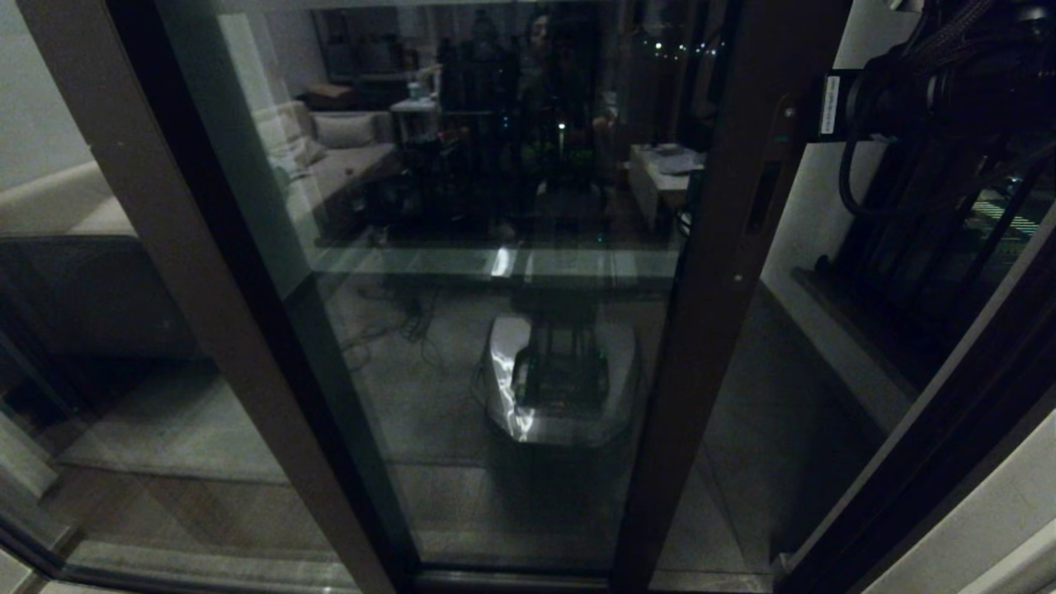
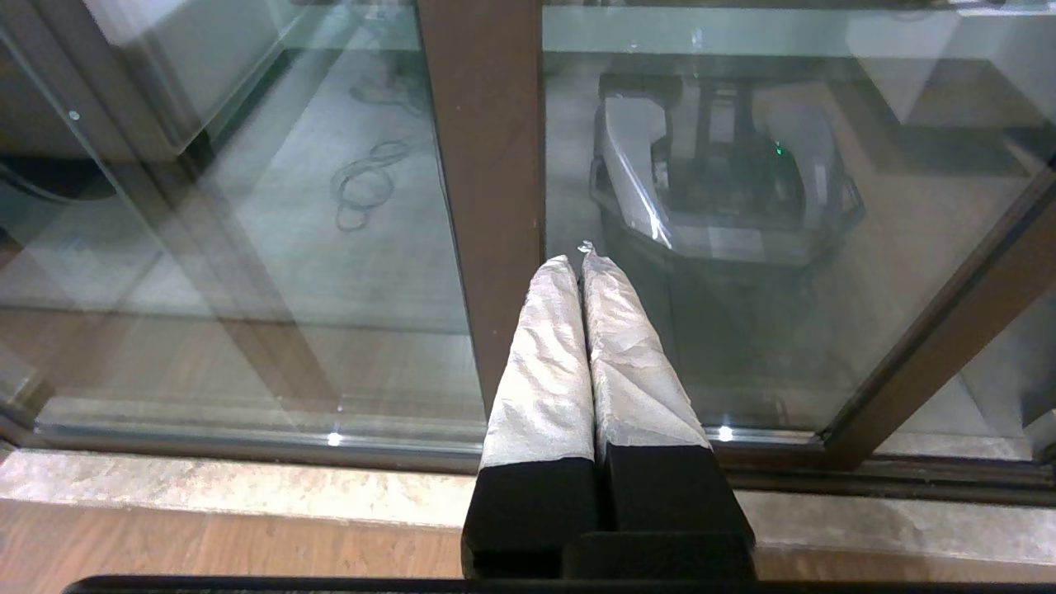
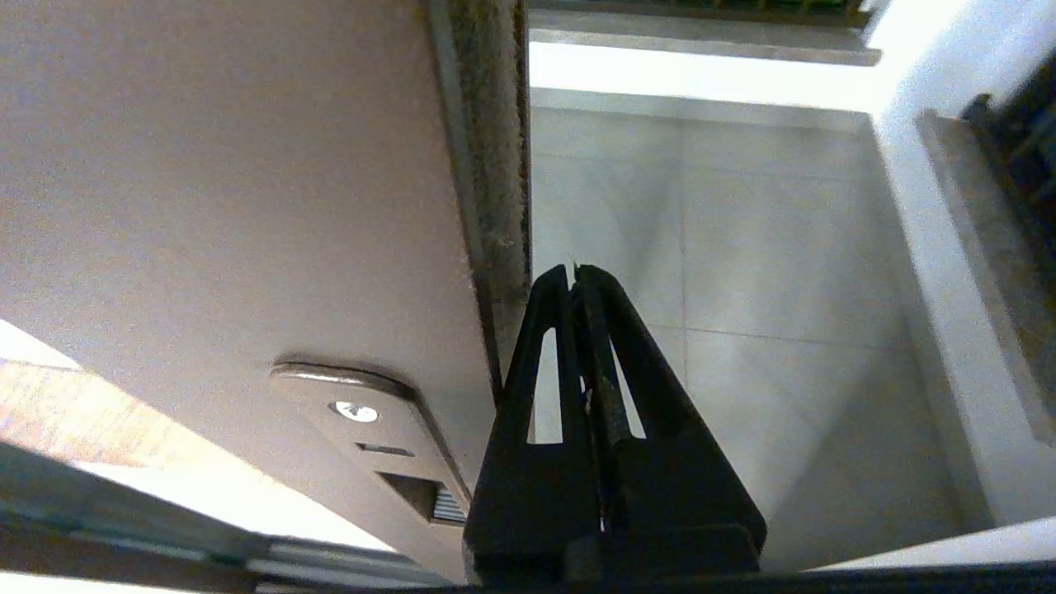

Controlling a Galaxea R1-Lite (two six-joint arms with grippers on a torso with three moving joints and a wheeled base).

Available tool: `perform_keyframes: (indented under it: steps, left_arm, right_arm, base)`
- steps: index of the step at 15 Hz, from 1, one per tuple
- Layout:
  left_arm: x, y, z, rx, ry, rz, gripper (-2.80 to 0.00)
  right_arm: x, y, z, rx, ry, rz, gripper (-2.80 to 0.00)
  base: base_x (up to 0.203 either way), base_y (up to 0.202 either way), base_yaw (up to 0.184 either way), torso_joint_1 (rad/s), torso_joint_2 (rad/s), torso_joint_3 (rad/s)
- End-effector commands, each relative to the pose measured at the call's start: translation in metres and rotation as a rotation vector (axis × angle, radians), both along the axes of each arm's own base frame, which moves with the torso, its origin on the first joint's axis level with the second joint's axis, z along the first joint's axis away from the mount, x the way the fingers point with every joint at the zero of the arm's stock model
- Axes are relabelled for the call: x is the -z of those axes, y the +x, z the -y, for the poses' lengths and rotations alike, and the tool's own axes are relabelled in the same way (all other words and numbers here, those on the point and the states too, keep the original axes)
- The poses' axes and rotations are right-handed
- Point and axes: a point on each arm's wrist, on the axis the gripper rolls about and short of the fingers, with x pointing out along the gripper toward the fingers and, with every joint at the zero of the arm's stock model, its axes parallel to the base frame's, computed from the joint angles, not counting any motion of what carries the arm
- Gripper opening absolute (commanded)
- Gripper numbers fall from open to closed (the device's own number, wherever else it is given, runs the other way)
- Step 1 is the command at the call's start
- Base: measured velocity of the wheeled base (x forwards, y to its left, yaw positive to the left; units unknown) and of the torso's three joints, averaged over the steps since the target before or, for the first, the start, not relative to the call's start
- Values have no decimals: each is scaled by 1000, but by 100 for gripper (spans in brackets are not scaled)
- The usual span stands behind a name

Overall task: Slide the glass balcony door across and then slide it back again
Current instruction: Open the slid door

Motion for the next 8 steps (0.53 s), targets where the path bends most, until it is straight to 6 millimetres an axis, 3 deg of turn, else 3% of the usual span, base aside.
perform_keyframes:
  steps: [1, 8]
  left_arm:
    - [0, 0, 0, 1, 0, -1, -280]
    - [0, 0, 0, 1, 0, 0, -280]
  right_arm:
    - [1, 0, -11, -27, 1, 9, -280]
    - [2, -2, -26, -44, -5, 10, -280]
  base:
    - [0, 0, 0, 0, 0, 0]
    - [0, 0, 0, 0, 0, 0]
